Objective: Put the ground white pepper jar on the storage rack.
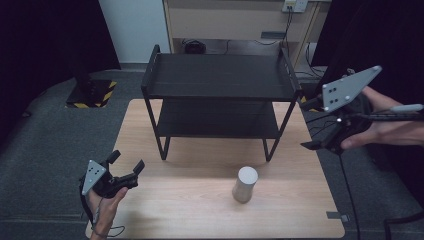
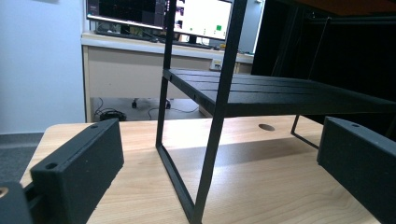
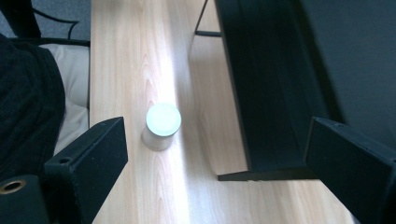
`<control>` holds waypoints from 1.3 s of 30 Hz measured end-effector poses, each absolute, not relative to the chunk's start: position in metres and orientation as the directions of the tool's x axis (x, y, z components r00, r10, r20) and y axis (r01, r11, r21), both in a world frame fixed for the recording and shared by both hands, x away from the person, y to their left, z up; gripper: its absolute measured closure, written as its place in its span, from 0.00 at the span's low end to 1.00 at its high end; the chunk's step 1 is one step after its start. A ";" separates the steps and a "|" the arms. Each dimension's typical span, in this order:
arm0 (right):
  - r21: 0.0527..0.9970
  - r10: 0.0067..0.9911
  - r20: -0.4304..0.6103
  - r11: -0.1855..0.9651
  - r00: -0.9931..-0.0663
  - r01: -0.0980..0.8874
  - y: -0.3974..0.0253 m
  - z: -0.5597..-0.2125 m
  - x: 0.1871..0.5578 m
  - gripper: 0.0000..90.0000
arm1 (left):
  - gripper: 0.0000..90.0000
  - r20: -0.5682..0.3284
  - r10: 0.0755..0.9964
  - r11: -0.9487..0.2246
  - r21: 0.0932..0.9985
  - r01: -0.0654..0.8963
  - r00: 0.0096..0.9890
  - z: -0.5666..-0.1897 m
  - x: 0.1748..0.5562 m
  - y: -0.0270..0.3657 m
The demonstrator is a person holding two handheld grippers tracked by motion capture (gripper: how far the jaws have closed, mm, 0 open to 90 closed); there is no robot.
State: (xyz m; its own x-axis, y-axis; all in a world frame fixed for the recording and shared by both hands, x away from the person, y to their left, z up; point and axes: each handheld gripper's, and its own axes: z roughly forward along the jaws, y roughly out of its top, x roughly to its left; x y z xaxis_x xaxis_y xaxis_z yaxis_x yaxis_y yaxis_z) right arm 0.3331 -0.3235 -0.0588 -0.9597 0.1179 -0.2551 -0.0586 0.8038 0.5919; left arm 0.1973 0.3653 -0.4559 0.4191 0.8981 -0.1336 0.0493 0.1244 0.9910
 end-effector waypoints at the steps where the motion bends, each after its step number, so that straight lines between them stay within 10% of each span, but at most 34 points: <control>1: 0.592 0.118 -0.255 0.804 -0.960 -0.059 -0.324 -0.059 0.333 0.07 | 0.00 -0.138 0.897 0.127 0.990 0.053 0.420 -0.456 0.197 0.366; 39: 0.504 0.122 -0.011 0.858 -0.992 0.100 -0.230 -0.252 0.386 0.10 | 0.00 -0.111 0.899 0.097 0.994 0.053 0.424 -0.454 0.197 0.364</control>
State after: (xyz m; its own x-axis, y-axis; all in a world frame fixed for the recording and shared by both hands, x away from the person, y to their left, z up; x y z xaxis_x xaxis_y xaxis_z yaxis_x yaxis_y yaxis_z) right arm 0.3857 -0.2300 -0.2515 -0.9924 0.1225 -0.0110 0.1003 0.8579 0.5039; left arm 0.1969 0.3642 -0.4540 0.4236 0.8991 -0.1105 0.0534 0.0970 0.9938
